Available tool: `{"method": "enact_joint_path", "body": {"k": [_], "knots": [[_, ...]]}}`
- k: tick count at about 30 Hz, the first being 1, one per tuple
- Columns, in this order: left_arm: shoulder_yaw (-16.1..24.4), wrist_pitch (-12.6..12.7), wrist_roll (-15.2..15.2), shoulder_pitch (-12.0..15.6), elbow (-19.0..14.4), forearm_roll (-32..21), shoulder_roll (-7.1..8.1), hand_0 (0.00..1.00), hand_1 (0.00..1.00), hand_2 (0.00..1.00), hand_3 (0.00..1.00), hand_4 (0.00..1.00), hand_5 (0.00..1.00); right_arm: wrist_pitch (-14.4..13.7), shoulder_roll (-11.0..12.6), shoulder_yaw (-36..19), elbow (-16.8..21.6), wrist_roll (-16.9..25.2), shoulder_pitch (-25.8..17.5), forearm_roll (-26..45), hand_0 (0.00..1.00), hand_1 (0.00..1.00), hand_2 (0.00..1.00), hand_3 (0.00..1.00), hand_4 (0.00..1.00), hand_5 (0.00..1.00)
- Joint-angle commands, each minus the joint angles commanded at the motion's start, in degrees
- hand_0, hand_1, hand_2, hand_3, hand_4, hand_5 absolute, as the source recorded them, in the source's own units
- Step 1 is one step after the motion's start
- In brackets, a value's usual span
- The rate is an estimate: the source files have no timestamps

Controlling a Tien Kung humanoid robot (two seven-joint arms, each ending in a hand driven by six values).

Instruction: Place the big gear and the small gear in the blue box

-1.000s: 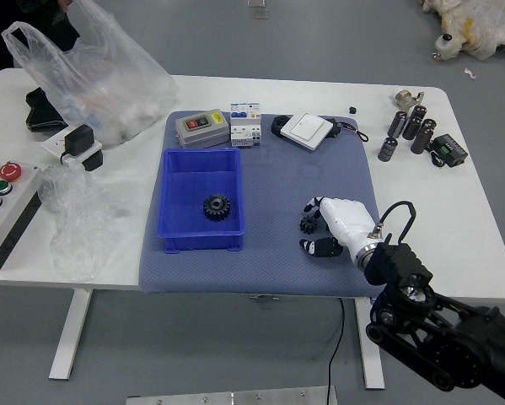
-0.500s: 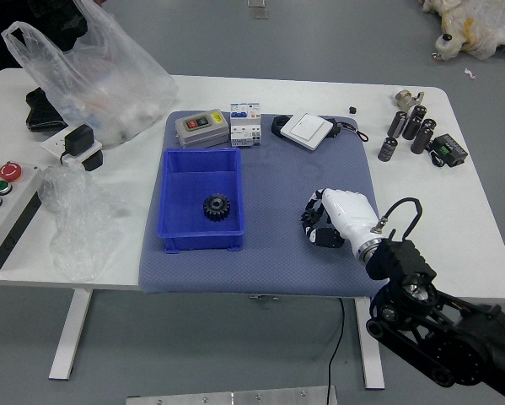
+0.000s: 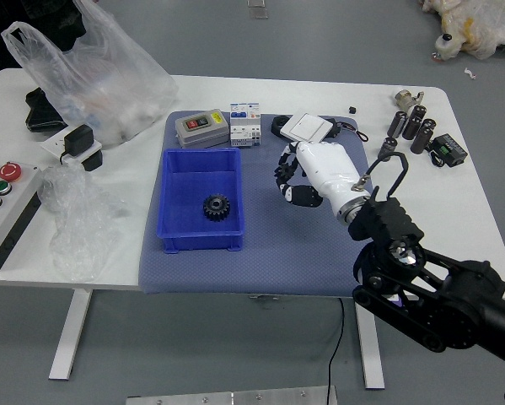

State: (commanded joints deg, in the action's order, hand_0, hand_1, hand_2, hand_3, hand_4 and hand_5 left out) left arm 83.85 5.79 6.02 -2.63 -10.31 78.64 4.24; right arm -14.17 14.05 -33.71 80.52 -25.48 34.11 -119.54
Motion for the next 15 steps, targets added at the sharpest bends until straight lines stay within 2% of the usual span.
{"method": "enact_joint_path", "body": {"k": [3,4,7,9,10,15], "knots": [[-0.19,0.01,0.03,-0.09,0.0,-0.11,0.09,0.641,0.616,0.601,0.647,0.635,0.324,-0.44,-2.1,3.43,-1.57,1.07,3.3,0.41,0.327,0.446,0.448,0.451,0.523,0.042],[-0.29,0.02,0.02,-0.13,0.0,-0.2,0.11,0.641,0.616,0.6,0.647,0.635,0.326,-0.72,-2.78,4.66,-2.34,1.54,4.44,0.63,0.344,0.48,0.519,0.441,0.542,0.013],[-0.44,0.0,0.09,-0.18,0.0,-0.29,0.11,0.641,0.616,0.6,0.647,0.635,0.326,-2.48,-4.86,8.19,-5.71,3.71,7.22,2.18,0.344,0.48,0.519,0.441,0.542,0.013],[-0.37,-0.05,0.24,-0.16,0.0,-0.12,0.06,0.641,0.616,0.6,0.647,0.635,0.326,-3.65,-5.83,10.12,-7.99,4.93,8.28,3.32,0.344,0.48,0.519,0.441,0.542,0.013],[-0.26,-0.09,0.38,-0.11,0.0,0.07,0.02,0.641,0.616,0.6,0.647,0.634,0.325,-4.2,-6.31,11.09,-9.39,5.55,8.77,4.12,0.444,0.556,0.594,0.444,0.527,0.028],[1.04,-0.21,1.04,0.19,0.0,1.47,-0.08,0.641,0.616,0.6,0.647,0.634,0.325,-5.09,-7.95,14.46,-13.81,7.01,10.09,6.71,0.444,0.556,0.594,0.444,0.527,0.028]]}}
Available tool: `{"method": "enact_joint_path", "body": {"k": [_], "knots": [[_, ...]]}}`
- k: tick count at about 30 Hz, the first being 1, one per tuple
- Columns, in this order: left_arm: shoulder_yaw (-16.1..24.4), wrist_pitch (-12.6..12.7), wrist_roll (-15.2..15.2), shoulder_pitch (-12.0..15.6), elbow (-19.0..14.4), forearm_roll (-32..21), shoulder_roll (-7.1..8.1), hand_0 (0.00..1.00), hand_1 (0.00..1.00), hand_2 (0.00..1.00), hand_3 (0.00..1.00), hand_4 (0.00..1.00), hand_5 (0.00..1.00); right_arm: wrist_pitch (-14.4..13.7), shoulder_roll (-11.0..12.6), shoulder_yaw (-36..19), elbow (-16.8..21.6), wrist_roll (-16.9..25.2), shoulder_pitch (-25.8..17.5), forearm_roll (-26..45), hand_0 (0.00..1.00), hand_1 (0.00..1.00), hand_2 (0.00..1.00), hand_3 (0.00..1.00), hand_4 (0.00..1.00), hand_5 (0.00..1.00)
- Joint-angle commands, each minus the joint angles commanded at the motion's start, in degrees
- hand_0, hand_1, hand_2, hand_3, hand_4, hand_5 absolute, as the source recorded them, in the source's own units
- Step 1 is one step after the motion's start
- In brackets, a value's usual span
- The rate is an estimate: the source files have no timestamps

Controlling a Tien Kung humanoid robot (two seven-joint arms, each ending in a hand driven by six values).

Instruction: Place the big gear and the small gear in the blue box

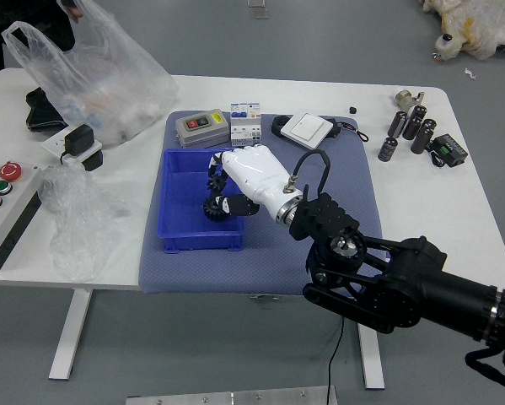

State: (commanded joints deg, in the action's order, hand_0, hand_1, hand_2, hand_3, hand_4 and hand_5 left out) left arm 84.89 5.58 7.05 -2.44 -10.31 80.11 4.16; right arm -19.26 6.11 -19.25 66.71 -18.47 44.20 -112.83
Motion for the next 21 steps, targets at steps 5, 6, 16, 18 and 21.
{"method": "enact_joint_path", "body": {"k": [5,6,16,18,21], "knots": [[0.66,-0.02,0.17,-0.04,0.0,0.76,-0.03,0.641,0.616,0.601,0.647,0.634,0.323,-0.31,-1.96,1.47,-2.63,0.8,0.72,0.97,0.448,0.584,0.613,0.447,0.5,0.049],[0.56,-0.02,0.13,-0.09,0.0,0.68,-0.03,0.641,0.616,0.601,0.647,0.634,0.323,-0.37,-2.37,1.55,-3.28,0.9,0.9,0.98,0.448,0.584,0.613,0.447,0.5,0.049],[0.25,-0.04,0.07,-0.22,0.0,0.4,-0.07,0.641,0.616,0.601,0.647,0.635,0.323,-0.86,-3.47,0.76,-6.59,0.66,1.63,0.76,0.447,0.721,0.783,0.732,0.53,0.212],[0.29,-0.02,0.05,-0.26,0.0,0.43,-0.03,0.641,0.616,0.601,0.647,0.635,0.323,-0.89,-3.42,0.66,-6.81,0.59,1.63,0.72,0.447,0.721,0.783,0.732,0.53,0.212],[0.3,0.0,0.01,-0.32,0.0,0.43,0.02,0.641,0.616,0.6,0.647,0.635,0.323,-0.9,-3.38,0.71,-6.96,0.52,1.59,0.75,0.456,0.733,0.8,0.83,0.559,0.203]]}}
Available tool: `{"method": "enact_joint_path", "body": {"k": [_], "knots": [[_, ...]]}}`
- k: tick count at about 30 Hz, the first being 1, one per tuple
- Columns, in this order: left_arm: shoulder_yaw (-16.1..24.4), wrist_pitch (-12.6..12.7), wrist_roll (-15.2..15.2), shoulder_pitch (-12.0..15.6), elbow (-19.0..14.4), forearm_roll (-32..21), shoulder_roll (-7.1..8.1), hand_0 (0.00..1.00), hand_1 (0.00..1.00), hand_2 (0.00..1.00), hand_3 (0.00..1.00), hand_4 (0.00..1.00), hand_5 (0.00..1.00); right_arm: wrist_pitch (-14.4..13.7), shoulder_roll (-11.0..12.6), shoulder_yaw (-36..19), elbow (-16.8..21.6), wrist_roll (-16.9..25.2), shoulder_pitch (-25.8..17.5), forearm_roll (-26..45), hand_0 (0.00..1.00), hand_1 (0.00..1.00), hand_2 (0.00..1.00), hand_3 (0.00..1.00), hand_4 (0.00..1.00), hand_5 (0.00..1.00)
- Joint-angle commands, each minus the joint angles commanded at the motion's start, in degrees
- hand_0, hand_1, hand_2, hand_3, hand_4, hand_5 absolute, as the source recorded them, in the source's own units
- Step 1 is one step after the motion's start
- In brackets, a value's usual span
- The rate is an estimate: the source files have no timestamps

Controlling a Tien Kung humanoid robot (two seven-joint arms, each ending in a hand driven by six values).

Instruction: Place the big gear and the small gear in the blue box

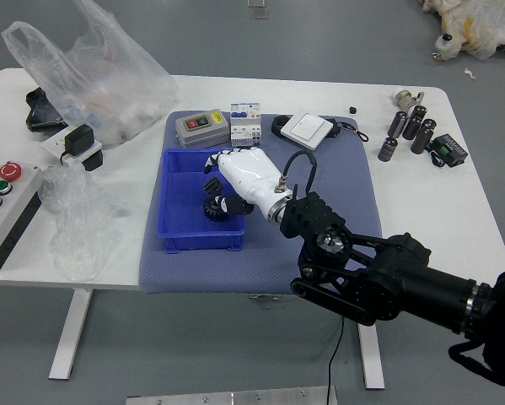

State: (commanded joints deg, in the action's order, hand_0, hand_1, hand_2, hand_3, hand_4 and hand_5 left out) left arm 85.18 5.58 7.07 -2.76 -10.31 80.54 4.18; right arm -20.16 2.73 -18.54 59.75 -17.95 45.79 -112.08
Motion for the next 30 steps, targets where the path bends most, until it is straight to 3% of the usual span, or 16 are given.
{"method": "enact_joint_path", "body": {"k": [9,15,22,23,27,28,30], "knots": [[-0.31,0.0,-0.06,-0.07,0.0,-0.31,-0.02,0.641,0.616,0.6,0.646,0.635,0.323,-0.25,0.44,-0.21,0.66,0.0,-0.57,-0.01,0.454,0.732,0.803,0.842,0.565,0.197],[-0.36,0.03,-0.13,-0.01,0.0,-0.47,-0.03,0.641,0.615,0.6,0.646,0.634,0.323,-1.93,2.77,-4.74,5.0,0.44,-2.03,-0.36,0.454,0.731,0.8,0.839,0.573,0.194],[-0.17,0.01,-0.2,0.25,0.0,-0.61,-0.3,0.641,0.615,0.6,0.646,0.634,0.325,-7.76,7.43,-14.66,13.15,4.13,-8.57,1.7,0.453,0.72,0.784,0.827,0.572,0.187],[-0.04,0.0,-0.22,0.3,0.0,-0.49,-0.36,0.64,0.614,0.6,0.646,0.634,0.321,-8.81,8.13,-16.2,14.26,5.14,-9.79,2.7,0.48,0.693,0.746,0.812,0.576,0.18],[0.37,-0.03,-0.34,0.4,0.0,-0.06,-0.48,0.64,0.614,0.6,0.646,0.634,0.321,-12.68,10.36,-22.23,17.66,9.83,-14.81,8.59,0.48,0.693,0.746,0.812,0.576,0.18],[0.31,-0.03,-0.44,0.37,0.0,-0.09,-0.47,0.64,0.615,0.601,0.646,0.635,0.324,-13.43,10.76,-23.66,18.46,11.08,-16.15,10.28,0.562,0.687,0.736,0.774,0.597,0.208],[-0.09,0.0,-0.71,0.25,0.0,-0.43,-0.44,0.64,0.615,0.601,0.646,0.635,0.324,-14.51,11.36,-26.51,19.84,13.51,-18.9,13.94,0.562,0.687,0.736,0.774,0.597,0.208]]}}
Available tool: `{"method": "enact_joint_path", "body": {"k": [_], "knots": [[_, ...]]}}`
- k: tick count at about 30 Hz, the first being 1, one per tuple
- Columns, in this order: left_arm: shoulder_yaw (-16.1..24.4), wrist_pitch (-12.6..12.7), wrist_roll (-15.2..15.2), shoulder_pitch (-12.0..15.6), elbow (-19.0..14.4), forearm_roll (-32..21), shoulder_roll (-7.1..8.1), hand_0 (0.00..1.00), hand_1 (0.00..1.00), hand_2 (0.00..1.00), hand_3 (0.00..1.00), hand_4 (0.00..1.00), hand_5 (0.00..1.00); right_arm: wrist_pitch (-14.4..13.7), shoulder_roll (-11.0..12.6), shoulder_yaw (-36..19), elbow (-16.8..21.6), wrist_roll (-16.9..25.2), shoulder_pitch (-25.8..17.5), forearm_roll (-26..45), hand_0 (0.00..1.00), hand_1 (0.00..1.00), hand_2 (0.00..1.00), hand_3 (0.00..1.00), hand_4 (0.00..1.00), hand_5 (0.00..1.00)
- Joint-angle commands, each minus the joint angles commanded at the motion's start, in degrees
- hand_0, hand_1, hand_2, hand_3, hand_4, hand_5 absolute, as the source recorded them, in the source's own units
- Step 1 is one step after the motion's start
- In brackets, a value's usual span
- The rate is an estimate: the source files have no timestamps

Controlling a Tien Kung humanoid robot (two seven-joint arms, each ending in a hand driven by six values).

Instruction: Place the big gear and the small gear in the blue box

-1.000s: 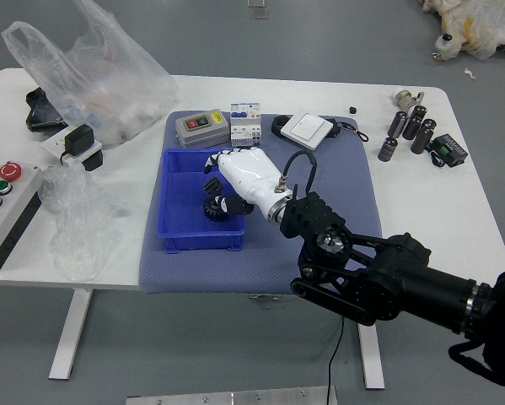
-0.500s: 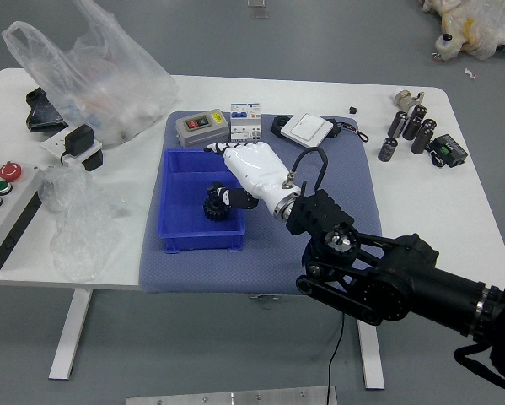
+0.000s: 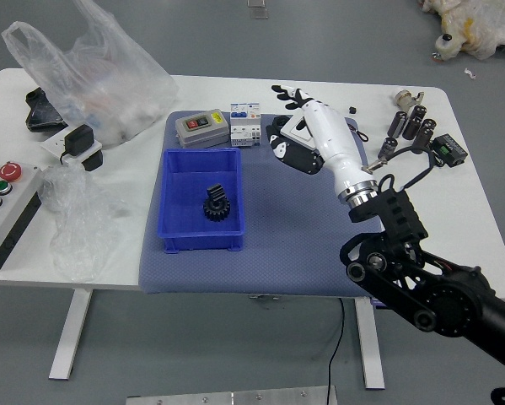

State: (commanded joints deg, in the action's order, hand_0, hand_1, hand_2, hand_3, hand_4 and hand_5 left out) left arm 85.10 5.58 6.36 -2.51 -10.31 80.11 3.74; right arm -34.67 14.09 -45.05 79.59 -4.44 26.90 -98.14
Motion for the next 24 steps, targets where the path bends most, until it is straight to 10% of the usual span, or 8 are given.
{"method": "enact_joint_path", "body": {"k": [10,24], "knots": [[-2.03,-0.03,-1.1,-0.64,0.0,-1.52,0.19,0.64,0.615,0.601,0.646,0.635,0.324,-0.87,1.54,-11.69,0.21,8.57,-13.29,15.69,0.581,0.688,0.728,0.74,0.615,0.229],[-9.2,0.49,-3.8,-2.16,0.0,-7.48,2.38,0.641,0.616,0.601,0.646,0.635,0.324,-0.93,1.43,-15.69,-0.18,10.01,-16.23,19.24,0.548,0.678,0.723,0.713,0.615,0.224]]}}
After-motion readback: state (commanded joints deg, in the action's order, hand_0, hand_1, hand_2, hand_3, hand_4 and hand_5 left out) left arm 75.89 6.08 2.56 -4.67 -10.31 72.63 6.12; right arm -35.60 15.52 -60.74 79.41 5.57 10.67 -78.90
